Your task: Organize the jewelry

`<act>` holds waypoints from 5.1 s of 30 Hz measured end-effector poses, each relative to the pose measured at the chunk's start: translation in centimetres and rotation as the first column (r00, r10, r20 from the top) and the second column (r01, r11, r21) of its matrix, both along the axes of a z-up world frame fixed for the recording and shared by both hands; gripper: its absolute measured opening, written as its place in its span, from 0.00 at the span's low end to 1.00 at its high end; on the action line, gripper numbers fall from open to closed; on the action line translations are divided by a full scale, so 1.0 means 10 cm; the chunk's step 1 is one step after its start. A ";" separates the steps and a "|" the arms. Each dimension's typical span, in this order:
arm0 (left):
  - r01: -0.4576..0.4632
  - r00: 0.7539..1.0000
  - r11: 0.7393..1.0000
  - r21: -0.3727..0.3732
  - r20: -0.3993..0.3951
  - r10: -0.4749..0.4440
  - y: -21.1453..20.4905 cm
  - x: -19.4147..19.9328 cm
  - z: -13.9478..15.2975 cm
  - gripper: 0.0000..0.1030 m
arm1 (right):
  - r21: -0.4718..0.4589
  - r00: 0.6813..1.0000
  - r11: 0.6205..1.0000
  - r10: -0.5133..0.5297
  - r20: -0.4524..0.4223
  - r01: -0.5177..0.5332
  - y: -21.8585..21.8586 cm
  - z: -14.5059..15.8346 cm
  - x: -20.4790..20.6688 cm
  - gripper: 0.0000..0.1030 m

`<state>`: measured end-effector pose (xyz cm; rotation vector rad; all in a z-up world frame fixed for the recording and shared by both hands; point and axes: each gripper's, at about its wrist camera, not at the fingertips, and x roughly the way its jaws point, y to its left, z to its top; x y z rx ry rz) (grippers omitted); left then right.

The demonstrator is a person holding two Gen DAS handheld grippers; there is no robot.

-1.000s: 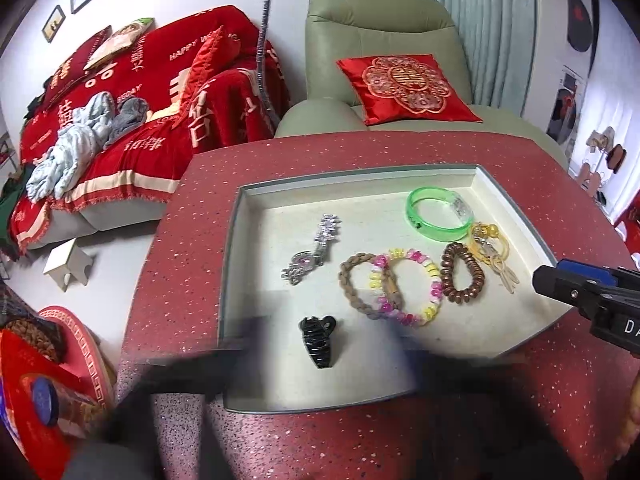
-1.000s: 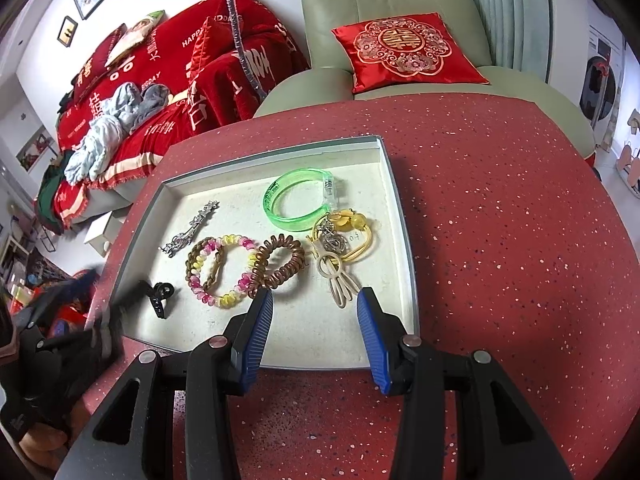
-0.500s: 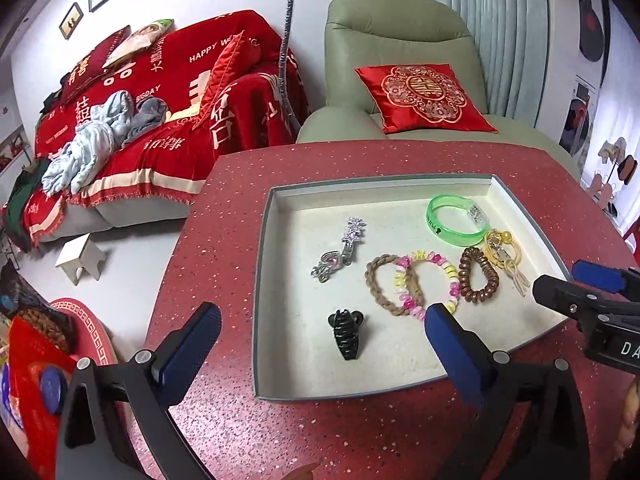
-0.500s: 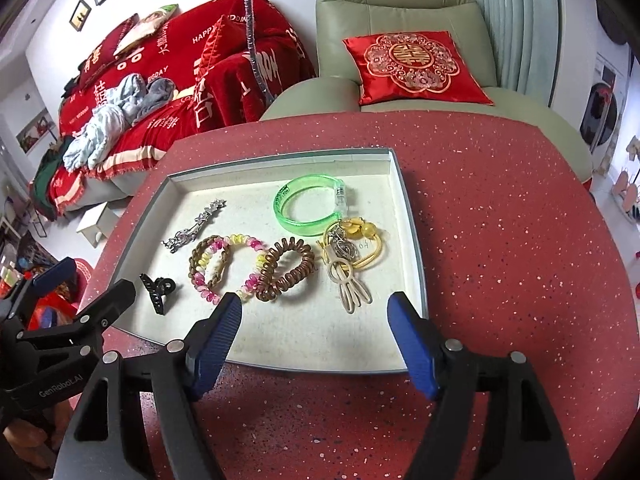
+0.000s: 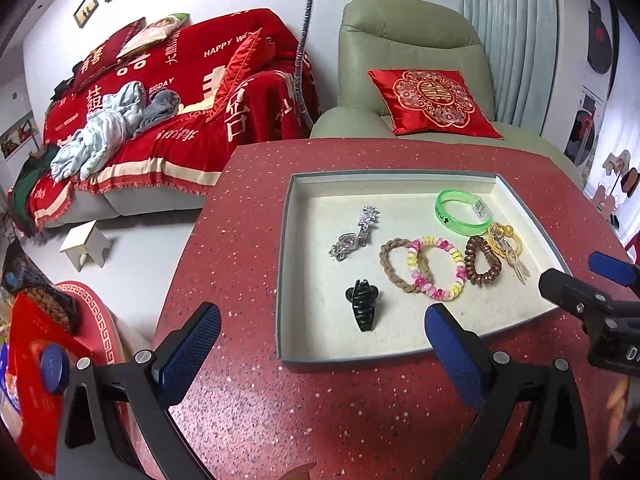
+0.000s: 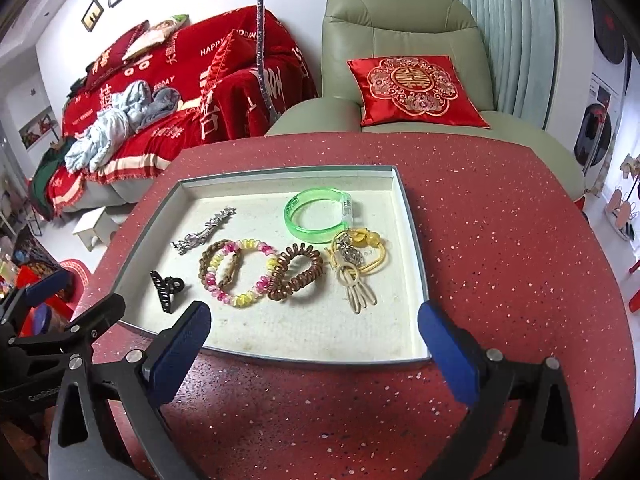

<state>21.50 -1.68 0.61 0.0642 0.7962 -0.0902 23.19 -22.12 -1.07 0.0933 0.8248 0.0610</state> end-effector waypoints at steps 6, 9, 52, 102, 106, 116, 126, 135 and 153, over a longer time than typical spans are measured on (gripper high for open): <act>-0.016 1.000 1.000 -0.010 0.008 0.016 0.06 -0.13 -0.02 1.00 | -0.023 0.998 1.000 -0.015 0.065 0.016 0.03 0.00 -0.18 1.00; -0.027 1.000 1.000 -0.015 0.012 0.028 0.09 -0.20 -0.02 1.00 | -0.043 0.996 0.999 -0.013 0.085 0.017 0.06 0.02 -0.27 1.00; -0.074 0.990 0.997 0.002 0.120 0.074 0.02 -0.68 -0.07 1.00 | -0.102 0.980 0.991 -0.072 0.185 0.092 0.09 0.05 -0.86 1.00; -0.090 0.989 0.996 0.007 0.121 0.089 0.07 -0.70 -0.06 1.00 | -0.101 0.980 0.990 -0.080 0.183 0.100 0.11 0.06 -0.87 1.00; -0.092 0.988 0.996 0.008 0.122 0.090 0.08 -0.71 -0.06 1.00 | -0.098 0.980 0.990 -0.081 0.182 0.100 0.11 0.06 -0.87 1.00; -0.092 0.989 0.996 0.008 0.121 0.090 0.09 -0.71 -0.06 1.00 | -0.100 0.980 0.990 -0.082 0.182 0.101 0.11 0.06 -0.87 1.00; -0.092 0.988 0.996 0.009 0.122 0.090 0.09 -0.71 -0.06 1.00 | -0.098 0.980 0.990 -0.081 0.182 0.100 0.11 0.05 -0.87 1.00; -0.092 0.989 0.996 0.009 0.121 0.090 0.08 -0.71 -0.06 1.00 | -0.101 0.980 0.990 -0.081 0.183 0.101 0.11 0.05 -0.87 1.00; -0.092 0.989 0.996 0.011 0.120 0.090 0.10 -0.72 -0.05 1.00 | -0.100 0.980 0.990 -0.080 0.180 0.099 0.11 0.05 -0.87 1.00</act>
